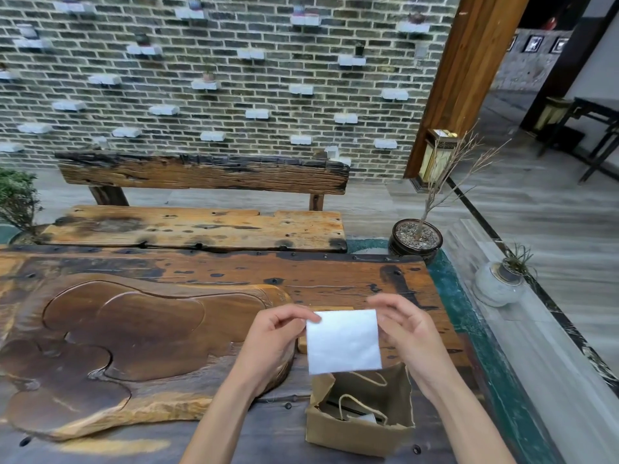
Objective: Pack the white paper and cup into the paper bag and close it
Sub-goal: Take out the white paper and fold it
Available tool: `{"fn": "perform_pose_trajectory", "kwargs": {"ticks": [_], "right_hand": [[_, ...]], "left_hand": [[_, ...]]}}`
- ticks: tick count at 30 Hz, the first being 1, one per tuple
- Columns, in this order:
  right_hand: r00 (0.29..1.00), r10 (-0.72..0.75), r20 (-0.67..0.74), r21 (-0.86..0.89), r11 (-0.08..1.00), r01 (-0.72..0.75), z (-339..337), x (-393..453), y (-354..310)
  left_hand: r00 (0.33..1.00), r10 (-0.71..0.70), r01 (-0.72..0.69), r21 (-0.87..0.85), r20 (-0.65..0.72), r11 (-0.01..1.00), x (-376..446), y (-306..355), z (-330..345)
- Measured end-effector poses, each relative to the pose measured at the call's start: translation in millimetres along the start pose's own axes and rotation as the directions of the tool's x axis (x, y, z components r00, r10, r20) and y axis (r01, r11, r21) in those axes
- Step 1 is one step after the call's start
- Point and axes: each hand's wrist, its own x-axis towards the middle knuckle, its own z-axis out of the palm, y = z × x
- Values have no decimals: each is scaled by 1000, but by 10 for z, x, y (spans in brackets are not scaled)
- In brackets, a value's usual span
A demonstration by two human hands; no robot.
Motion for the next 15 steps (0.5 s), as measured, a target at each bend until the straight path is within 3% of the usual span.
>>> {"fn": "perform_pose_trajectory", "kwargs": {"ticks": [4,11,15], "right_hand": [[996,69,-54,137,989,-61,42,1,3],[977,185,-103,-7,982,-187,181,34,21],[983,131,-127,-15,991,-133,213,28,44]], "left_hand": [[1000,16,-16,-28,-16,999,11,-4,35],[1000,1,-1,4,-18,1000,10,-15,97],[996,-86,79,-215,-26,973,-12,-18,199]]}}
